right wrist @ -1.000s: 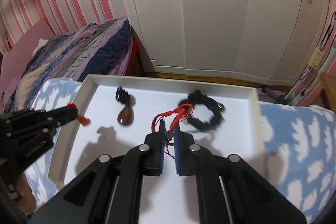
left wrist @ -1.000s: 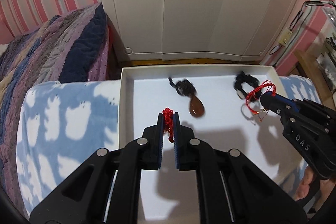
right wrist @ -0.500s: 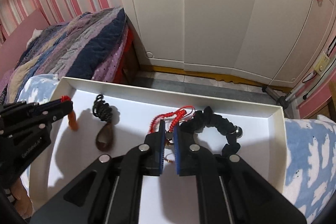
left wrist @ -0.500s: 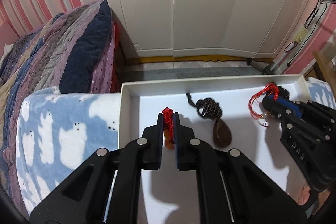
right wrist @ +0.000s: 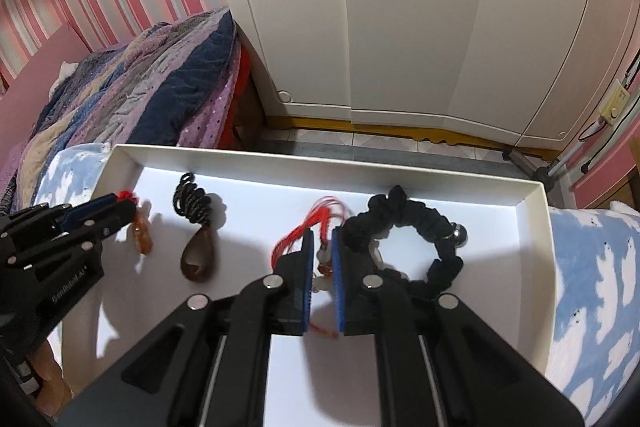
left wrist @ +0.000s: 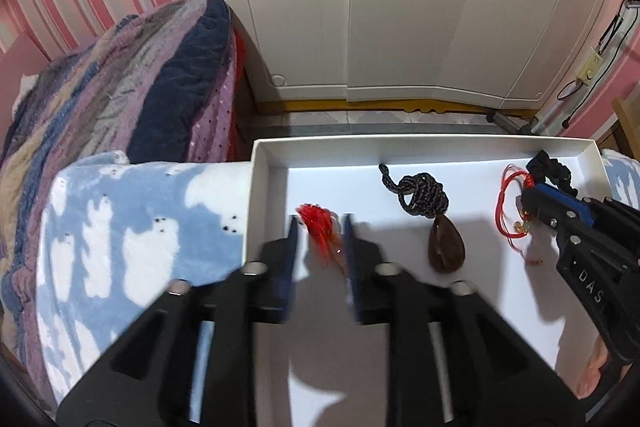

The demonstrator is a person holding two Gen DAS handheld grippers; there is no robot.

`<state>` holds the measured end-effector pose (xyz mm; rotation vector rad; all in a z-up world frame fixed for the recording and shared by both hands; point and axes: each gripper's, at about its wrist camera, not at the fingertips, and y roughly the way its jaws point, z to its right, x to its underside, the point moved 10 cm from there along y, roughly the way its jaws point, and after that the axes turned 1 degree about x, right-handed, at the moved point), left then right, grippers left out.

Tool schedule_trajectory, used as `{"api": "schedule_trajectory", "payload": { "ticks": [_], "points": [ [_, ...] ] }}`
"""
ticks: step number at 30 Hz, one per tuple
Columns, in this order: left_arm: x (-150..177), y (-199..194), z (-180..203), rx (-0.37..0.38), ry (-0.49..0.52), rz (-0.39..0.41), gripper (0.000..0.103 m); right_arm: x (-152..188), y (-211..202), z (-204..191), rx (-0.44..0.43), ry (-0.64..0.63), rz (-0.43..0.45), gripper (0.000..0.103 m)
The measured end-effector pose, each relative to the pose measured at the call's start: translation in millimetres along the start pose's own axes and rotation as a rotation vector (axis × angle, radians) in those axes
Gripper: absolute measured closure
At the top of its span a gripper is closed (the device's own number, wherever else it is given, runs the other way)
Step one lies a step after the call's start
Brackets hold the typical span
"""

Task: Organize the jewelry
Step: 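Open left tool over the tray while right tool releases the red cord, then withdraw both tools from the tray back over the blanket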

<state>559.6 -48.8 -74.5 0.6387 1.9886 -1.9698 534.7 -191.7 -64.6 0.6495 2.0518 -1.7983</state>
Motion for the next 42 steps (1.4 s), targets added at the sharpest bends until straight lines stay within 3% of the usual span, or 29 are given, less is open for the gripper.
{"api": "schedule_trajectory", "payload": {
  "ticks": [2,5,7,9,10,12,14,16,21,31,36,42],
  "points": [
    [-6,-11,6,-0.012,-0.002,0.025,0.053,-1,-8,1,-0.009,0.007,0.008,0.063],
    [-7,-34,7,0.005,-0.01,0.051,0.048,-6,-32,10,0.009,0.008,0.051,0.058],
    [-4,-50,3,0.016,-0.017,0.063,0.037,-6,-48,17,0.009,0.015,0.064,0.054],
    [0,-74,-5,0.008,-0.027,0.104,0.011,-3,-70,28,0.033,0.024,0.086,0.041],
    [2,-82,-5,0.006,-0.026,0.123,0.009,-1,-79,34,0.046,0.027,0.096,0.035],
    [9,-102,-12,-0.006,-0.019,0.154,0.003,8,-105,47,0.085,0.028,0.12,0.03],
    [21,-118,-20,-0.007,-0.026,0.16,0.003,23,-133,62,0.135,0.023,0.133,0.018],
    [36,-130,-27,0.006,-0.036,0.157,0.003,35,-154,72,0.157,0.029,0.138,0.013],
    [79,-164,-28,0.044,-0.04,0.166,0.003,79,-209,88,0.104,0.061,0.143,0.011],
    [152,-221,-26,0.096,-0.014,0.187,0.003,154,-286,132,0.182,0.1,0.196,0.008],
    [181,-240,-18,0.1,0.02,0.2,0.003,178,-307,143,0.191,0.139,0.219,0.008],
    [211,-252,-15,0.079,0.052,0.218,0.003,206,-317,145,0.302,0.127,0.225,0.008]
  ]
}}
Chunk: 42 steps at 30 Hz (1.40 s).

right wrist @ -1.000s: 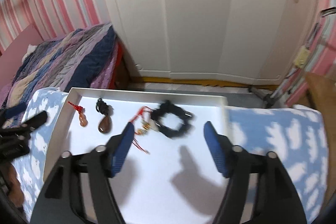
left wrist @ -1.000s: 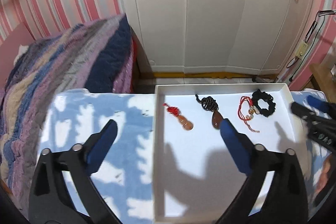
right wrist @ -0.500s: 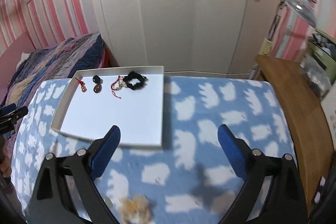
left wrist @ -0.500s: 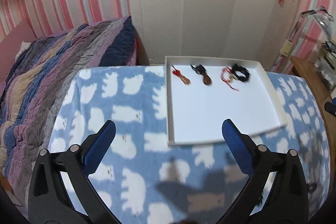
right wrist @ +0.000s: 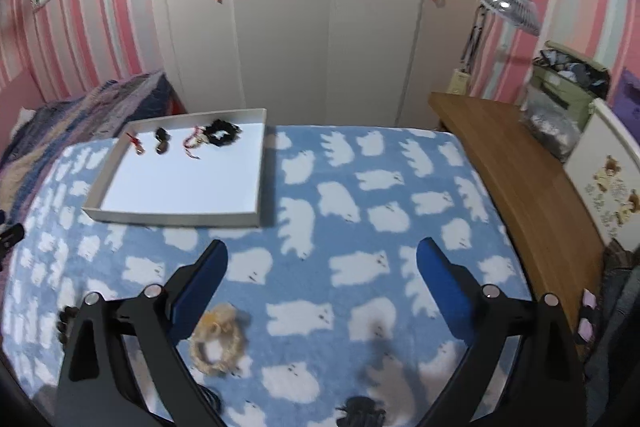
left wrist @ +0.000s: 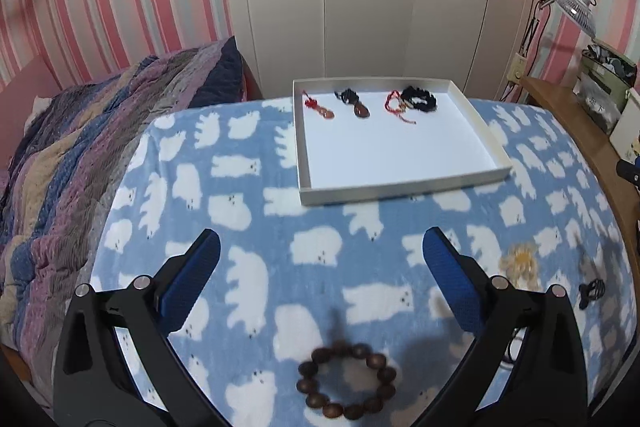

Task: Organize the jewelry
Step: 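Withdraw both tools from the tray back over the blanket, then move left tool to the jade cord pendant while right tool approaches the black claw clip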

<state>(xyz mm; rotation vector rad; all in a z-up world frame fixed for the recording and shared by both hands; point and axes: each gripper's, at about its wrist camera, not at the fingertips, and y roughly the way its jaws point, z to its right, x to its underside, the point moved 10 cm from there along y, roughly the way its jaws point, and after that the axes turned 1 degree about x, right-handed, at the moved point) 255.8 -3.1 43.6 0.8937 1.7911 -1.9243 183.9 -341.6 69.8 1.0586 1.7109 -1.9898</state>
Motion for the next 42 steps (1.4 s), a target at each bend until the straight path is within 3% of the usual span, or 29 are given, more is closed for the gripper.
{"api": "schedule_trajectory", "payload": {
  "ticks": [3,9,16,29,36,42],
  "points": [
    [15,1,0,0.021,-0.01,-0.015,0.003,14,-2,-2,0.026,-0.005,0.003,0.008],
    [35,4,-6,0.028,-0.028,-0.048,0.003,39,1,-18,-0.017,0.005,-0.032,0.008],
    [53,2,-15,0.003,-0.023,-0.05,0.003,57,1,-25,-0.036,0.015,-0.049,0.008],
    [91,16,-24,0.032,-0.051,-0.1,0.003,83,5,-42,-0.035,-0.017,-0.081,0.008],
    [99,20,-25,0.042,-0.06,-0.119,0.003,87,12,-57,-0.037,-0.048,-0.097,0.008],
    [97,18,-8,0.071,-0.048,-0.127,0.003,90,16,-47,-0.026,-0.043,-0.109,0.008]
  ]
}}
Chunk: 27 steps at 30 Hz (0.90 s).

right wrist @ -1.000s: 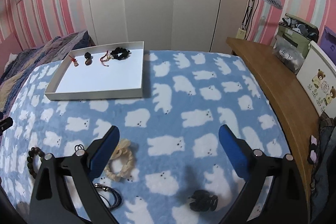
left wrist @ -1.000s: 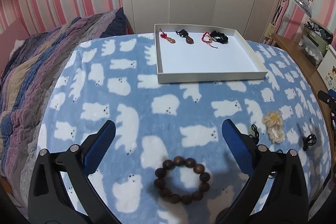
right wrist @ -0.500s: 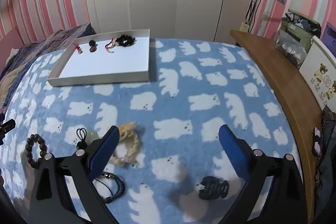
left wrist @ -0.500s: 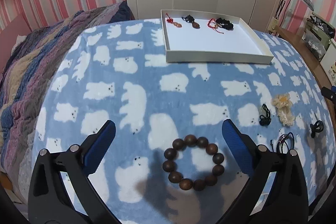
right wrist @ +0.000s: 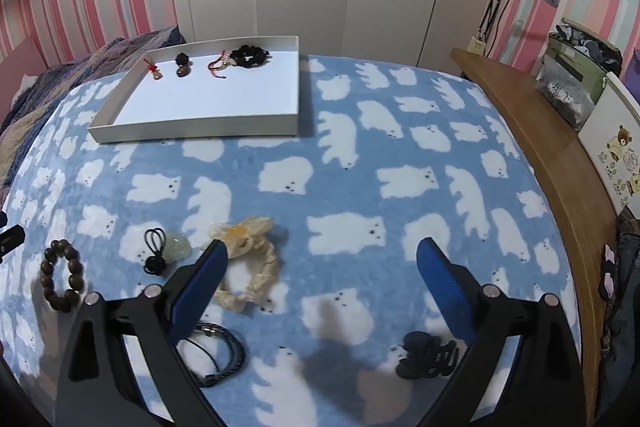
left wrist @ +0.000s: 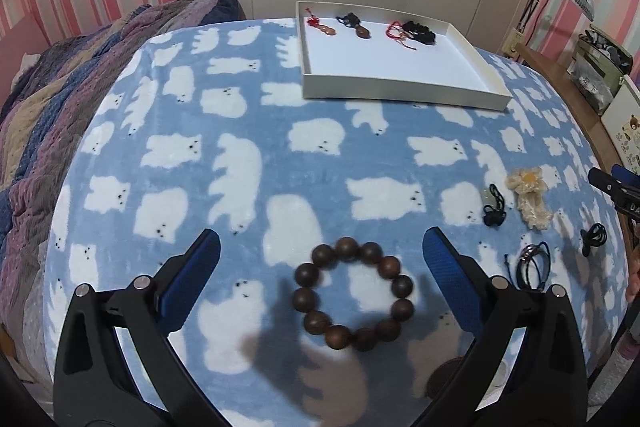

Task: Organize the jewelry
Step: 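Move left tool to the jade cord pendant while right tool approaches the black claw clip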

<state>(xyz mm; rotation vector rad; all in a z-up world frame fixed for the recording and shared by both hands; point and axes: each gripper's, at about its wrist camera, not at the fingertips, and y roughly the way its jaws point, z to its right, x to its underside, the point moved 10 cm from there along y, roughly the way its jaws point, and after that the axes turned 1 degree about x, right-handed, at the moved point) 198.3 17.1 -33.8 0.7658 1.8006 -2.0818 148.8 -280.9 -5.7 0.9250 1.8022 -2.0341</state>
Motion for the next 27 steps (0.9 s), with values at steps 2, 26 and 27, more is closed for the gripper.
{"api": "schedule_trajectory", "payload": {
  "ticks": [2,26,27],
  "points": [
    [-2,2,11,0.016,0.01,-0.008,0.003,0,0,8,0.006,0.013,-0.001,0.008],
    [-6,28,84,0.082,0.063,-0.107,0.003,15,21,38,-0.072,-0.016,-0.097,0.008],
    [-6,30,85,0.079,0.063,-0.113,0.003,15,21,40,-0.07,-0.012,-0.093,0.008]
  ]
}}
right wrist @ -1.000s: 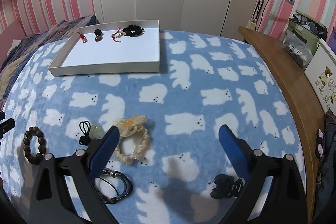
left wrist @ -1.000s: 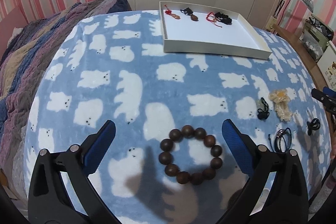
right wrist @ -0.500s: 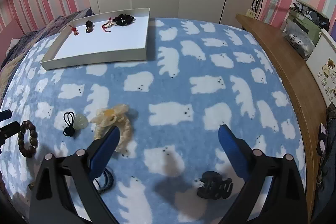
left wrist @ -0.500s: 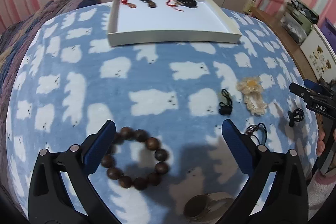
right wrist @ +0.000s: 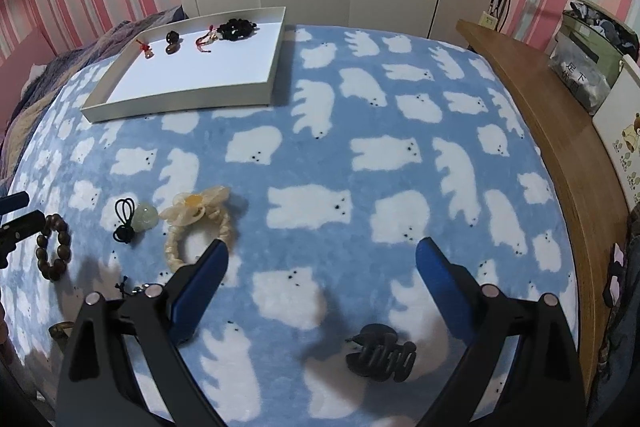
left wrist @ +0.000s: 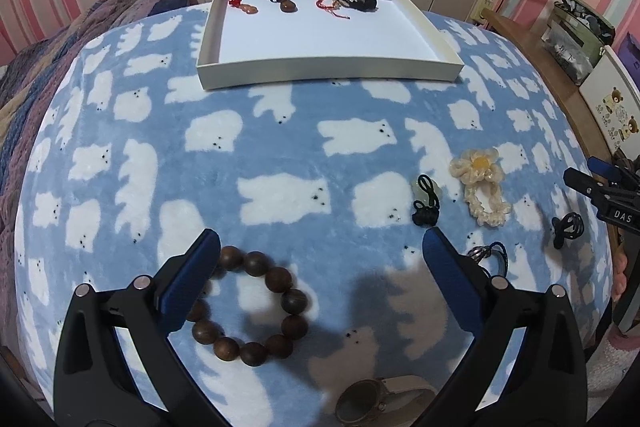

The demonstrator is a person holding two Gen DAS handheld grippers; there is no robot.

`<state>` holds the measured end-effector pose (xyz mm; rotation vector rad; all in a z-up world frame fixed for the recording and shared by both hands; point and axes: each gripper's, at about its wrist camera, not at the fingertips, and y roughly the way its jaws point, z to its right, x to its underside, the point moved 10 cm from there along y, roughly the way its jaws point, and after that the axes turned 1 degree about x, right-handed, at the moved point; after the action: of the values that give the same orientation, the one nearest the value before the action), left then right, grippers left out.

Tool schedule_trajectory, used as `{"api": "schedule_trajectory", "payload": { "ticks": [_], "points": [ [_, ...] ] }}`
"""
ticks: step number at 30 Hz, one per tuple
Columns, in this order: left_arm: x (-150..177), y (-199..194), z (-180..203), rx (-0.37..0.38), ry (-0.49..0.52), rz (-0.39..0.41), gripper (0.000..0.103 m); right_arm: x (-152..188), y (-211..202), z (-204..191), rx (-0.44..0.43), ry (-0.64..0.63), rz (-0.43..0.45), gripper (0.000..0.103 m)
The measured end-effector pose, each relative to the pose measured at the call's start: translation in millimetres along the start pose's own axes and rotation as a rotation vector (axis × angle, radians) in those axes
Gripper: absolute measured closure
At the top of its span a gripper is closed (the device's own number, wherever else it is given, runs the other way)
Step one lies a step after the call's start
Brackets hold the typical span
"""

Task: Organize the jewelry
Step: 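Move left tool to the jade cord pendant while right tool approaches the black claw clip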

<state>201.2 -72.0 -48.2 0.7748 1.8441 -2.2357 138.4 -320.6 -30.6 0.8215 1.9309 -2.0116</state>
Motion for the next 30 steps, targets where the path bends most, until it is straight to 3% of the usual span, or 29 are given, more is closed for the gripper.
{"api": "schedule_trajectory", "payload": {
  "ticks": [7,15,30],
  "points": [
    [0,3,22,0.007,0.021,-0.012,0.003,8,-4,16,0.048,0.01,0.012,0.008],
    [8,21,45,0.025,0.053,-0.072,0.01,33,0,38,0.091,0.001,-0.057,0.008],
    [1,32,46,0.047,0.028,-0.099,0.01,49,10,45,0.107,0.014,-0.108,0.008]
  ]
}}
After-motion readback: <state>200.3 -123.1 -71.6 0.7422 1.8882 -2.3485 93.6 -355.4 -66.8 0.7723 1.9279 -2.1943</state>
